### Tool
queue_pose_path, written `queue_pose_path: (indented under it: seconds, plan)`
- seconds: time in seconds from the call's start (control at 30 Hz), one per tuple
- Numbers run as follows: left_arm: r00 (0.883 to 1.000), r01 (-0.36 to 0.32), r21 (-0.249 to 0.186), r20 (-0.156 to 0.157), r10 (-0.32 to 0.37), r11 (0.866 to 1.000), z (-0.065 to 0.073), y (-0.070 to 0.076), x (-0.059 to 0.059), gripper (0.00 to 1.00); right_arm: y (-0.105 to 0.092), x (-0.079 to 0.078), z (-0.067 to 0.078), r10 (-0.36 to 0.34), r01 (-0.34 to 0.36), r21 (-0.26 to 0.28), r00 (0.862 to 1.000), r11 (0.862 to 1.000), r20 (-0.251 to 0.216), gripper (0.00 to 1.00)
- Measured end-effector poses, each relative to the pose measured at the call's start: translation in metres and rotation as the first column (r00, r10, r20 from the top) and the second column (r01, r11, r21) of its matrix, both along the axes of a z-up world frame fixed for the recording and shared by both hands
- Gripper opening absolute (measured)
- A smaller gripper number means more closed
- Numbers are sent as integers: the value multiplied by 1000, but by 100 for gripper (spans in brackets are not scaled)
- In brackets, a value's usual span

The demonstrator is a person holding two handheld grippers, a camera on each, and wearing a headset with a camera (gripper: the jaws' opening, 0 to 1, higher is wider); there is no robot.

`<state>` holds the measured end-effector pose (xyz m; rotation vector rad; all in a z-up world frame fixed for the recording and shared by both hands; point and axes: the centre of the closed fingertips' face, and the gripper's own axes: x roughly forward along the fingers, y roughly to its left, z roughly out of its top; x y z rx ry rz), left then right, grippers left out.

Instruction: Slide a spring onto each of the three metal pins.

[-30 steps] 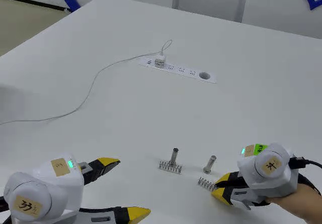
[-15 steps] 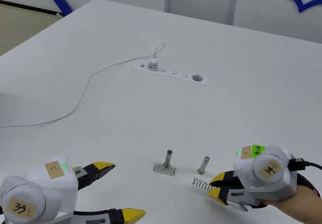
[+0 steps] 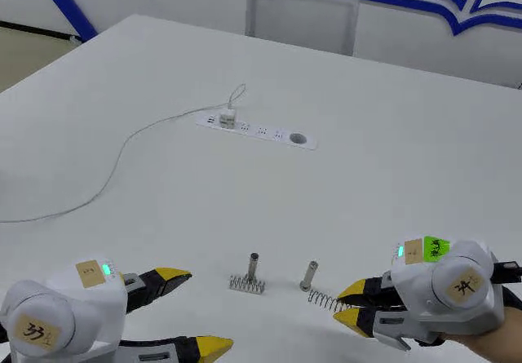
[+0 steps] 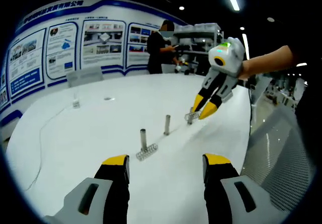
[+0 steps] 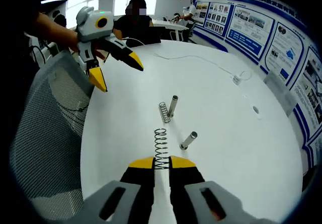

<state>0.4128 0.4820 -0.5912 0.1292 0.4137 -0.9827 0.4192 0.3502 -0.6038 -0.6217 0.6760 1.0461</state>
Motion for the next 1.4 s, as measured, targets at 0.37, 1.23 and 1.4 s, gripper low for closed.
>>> queue_pose_path:
  seconds: [0.37,1.23,1.4]
  plan:
    - [984,170,35,47,-172,985,18,-43,-5,55,21,-18,28,79,-79,9,995,997,55,11]
    - [922,382,39,47,-384,923,27,-85,-30,23,42,-43,31,171,-172,27,985,985,32,11]
    - [915,399,41,47,-400,916,29,-88,-32,19,42,-43,31,163,-164,27,986,986,26,11]
